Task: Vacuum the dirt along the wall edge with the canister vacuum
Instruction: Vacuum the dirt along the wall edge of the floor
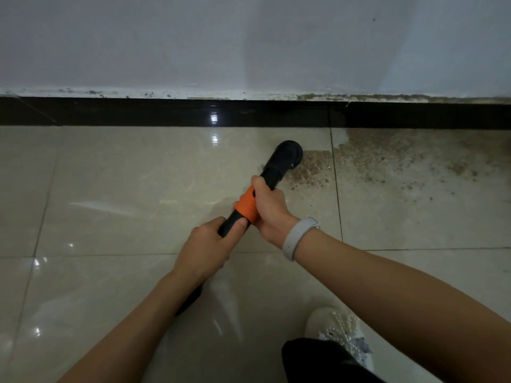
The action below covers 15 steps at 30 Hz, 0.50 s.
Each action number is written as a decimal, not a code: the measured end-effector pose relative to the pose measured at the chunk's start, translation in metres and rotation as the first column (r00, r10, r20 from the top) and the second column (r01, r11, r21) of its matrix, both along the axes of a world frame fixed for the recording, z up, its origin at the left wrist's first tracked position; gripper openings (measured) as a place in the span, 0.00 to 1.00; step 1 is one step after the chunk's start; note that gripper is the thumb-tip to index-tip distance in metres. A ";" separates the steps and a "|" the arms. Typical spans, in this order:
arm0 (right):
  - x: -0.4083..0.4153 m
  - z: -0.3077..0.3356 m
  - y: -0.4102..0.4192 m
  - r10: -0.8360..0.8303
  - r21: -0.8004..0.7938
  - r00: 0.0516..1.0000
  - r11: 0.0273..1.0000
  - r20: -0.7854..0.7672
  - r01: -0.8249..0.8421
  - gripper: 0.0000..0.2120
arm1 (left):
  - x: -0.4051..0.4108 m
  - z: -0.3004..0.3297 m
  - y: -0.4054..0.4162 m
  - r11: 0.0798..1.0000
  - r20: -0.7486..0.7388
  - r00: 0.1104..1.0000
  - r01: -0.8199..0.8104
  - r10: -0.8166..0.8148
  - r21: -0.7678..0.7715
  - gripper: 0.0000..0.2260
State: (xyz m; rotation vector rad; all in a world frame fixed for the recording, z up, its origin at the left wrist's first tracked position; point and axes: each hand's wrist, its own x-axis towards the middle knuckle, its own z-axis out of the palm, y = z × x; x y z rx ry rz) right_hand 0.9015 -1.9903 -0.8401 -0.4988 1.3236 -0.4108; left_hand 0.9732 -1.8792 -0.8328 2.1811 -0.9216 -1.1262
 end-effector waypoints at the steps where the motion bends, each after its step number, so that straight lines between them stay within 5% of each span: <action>1: -0.006 0.000 -0.004 -0.016 -0.001 1.000 1.000 -0.005 0.016 0.07 | -0.004 0.000 -0.005 1.000 -0.003 1.000 0.016 -0.016 -0.001 0.20; 15: -0.052 0.004 -0.049 -0.182 -0.027 0.983 0.983 -0.024 0.181 0.07 | -0.043 0.004 -0.061 0.994 -0.029 0.994 0.108 -0.108 -0.002 0.22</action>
